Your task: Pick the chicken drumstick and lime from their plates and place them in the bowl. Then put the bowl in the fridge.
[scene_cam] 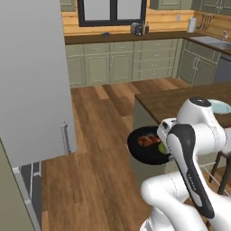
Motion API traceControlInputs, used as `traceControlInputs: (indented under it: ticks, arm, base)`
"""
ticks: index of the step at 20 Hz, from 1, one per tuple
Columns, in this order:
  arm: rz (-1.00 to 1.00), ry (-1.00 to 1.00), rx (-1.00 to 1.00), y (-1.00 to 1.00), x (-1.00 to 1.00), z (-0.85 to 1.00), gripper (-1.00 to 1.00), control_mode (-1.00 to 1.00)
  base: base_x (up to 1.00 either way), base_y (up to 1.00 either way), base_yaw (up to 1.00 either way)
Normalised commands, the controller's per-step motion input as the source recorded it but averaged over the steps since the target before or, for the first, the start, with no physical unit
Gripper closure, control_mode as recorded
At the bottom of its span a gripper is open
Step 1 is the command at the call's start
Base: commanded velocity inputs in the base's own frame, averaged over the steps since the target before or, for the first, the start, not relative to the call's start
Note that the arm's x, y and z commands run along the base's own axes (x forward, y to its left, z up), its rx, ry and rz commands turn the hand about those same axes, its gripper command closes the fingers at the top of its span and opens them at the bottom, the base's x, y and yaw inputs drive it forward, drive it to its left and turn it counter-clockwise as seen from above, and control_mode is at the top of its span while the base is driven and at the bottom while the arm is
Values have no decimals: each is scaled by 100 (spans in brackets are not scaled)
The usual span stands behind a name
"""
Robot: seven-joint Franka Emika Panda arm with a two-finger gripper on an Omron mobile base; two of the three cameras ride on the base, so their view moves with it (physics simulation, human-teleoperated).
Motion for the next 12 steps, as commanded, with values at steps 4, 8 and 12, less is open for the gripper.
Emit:
traceControlInputs:
  ticks: [4, 8, 12]
  arm:
    - [0, 0, 0, 0, 0, 0, 100, 100]
    - [0, 0, 0, 0, 0, 0, 100, 100]
    - [0, 0, 0, 0, 0, 0, 100, 100]
  base:
    - [34, 65, -12]
    - [30, -16, -3]
    - [35, -25, -1]
